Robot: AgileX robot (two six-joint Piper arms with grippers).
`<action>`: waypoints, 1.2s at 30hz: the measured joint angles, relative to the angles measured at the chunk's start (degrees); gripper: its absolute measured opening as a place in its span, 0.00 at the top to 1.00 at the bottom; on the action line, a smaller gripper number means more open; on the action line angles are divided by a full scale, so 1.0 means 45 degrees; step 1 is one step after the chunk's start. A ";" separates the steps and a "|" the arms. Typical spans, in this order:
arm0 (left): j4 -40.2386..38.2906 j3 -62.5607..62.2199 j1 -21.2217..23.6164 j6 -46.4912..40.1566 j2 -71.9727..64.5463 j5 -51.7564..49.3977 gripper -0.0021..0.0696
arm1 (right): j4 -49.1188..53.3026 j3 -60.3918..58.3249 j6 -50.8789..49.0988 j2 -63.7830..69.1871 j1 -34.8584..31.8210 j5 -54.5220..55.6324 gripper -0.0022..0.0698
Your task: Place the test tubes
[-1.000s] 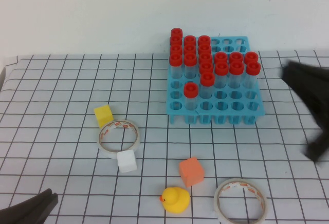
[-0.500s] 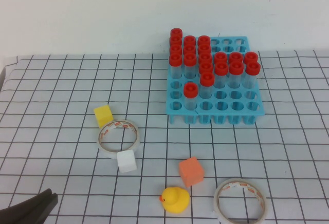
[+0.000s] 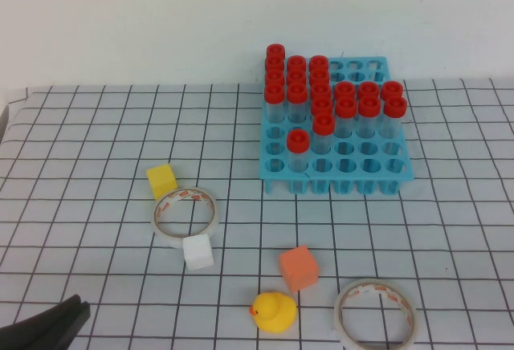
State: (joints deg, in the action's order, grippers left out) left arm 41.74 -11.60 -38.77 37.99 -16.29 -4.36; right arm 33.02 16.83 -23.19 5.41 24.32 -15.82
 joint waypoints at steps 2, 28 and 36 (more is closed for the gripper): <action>0.0000 0.0000 0.0000 0.0000 0.0000 0.0000 0.97 | -0.1549 -0.0257 0.1260 -0.0216 0.0000 -0.0822 0.97; 0.0000 0.0000 0.0000 0.0000 0.0000 -0.0083 0.97 | -0.6370 -0.4058 0.3443 -0.1366 -0.6910 0.1135 0.97; 0.0000 0.0000 0.0000 0.0000 0.0000 -0.0083 0.97 | -0.5784 -0.4078 0.2673 -0.1366 -0.6568 0.0199 0.97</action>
State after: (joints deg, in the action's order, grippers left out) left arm 41.74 -11.60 -38.77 37.99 -16.29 -4.73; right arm 6.99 -1.52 -11.17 -0.73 -5.24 -14.92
